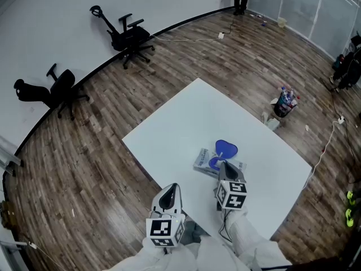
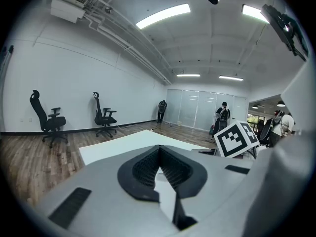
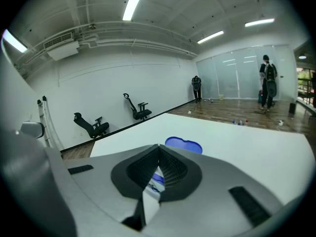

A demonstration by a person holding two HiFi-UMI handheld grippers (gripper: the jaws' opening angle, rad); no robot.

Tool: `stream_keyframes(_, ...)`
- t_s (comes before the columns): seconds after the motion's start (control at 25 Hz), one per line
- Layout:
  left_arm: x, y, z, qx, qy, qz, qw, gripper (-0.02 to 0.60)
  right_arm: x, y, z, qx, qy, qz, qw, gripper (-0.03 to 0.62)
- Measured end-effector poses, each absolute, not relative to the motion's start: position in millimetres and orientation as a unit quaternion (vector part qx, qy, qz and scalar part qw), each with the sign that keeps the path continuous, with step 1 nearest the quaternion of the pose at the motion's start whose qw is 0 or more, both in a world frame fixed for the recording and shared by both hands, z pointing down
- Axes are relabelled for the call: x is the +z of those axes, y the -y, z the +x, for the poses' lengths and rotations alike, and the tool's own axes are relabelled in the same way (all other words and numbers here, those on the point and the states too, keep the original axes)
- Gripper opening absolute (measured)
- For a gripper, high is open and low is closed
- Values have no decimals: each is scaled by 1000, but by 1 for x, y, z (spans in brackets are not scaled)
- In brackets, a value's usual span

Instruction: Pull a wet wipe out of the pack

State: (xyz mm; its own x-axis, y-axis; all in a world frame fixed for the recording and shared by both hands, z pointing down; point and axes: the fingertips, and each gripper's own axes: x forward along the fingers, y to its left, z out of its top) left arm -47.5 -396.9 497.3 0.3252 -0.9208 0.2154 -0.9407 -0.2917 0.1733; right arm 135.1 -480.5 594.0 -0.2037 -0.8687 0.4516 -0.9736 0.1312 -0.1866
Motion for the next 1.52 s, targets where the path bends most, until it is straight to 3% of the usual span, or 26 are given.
stream_keyframes(1.52, 488, 402, -45, 1, 567, 812, 139, 0, 511, 480, 130, 168, 762, 623, 56, 9)
